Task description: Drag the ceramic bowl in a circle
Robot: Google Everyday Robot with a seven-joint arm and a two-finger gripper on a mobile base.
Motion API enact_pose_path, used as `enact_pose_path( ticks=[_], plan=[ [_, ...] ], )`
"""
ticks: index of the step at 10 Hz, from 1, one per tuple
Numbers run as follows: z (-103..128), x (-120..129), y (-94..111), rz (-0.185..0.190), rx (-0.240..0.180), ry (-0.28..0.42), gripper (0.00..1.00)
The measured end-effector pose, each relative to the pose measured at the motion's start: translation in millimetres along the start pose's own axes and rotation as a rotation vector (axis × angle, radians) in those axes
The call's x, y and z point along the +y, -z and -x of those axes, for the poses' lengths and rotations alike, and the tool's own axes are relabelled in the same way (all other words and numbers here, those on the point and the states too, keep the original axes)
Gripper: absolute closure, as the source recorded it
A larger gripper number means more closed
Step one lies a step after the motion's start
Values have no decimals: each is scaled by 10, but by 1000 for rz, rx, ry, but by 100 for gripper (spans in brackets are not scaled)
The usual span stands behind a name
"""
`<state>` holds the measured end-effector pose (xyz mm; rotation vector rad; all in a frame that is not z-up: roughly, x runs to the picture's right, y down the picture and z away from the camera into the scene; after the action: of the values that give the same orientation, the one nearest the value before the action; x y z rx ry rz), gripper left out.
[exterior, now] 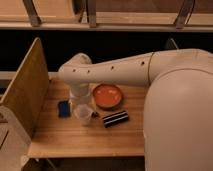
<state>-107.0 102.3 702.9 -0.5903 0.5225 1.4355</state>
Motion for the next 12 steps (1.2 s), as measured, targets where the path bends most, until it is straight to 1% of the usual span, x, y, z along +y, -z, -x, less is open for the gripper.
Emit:
enact_pose_path(
  ticks=[5,6,7,8,9,10,11,12],
  plan=[
    [2,4,1,-1,-1,2,35],
    [8,14,17,-4,-10,10,35],
    [46,84,80,-4,-41,46,35],
    [131,241,201,-4,-96,130,35],
    [219,365,301,4,-135,195,35],
    [369,433,431,21,-181,258,35],
    [532,356,532,38,-212,287,35],
    [701,239,641,59,-248,300,35]
  ],
)
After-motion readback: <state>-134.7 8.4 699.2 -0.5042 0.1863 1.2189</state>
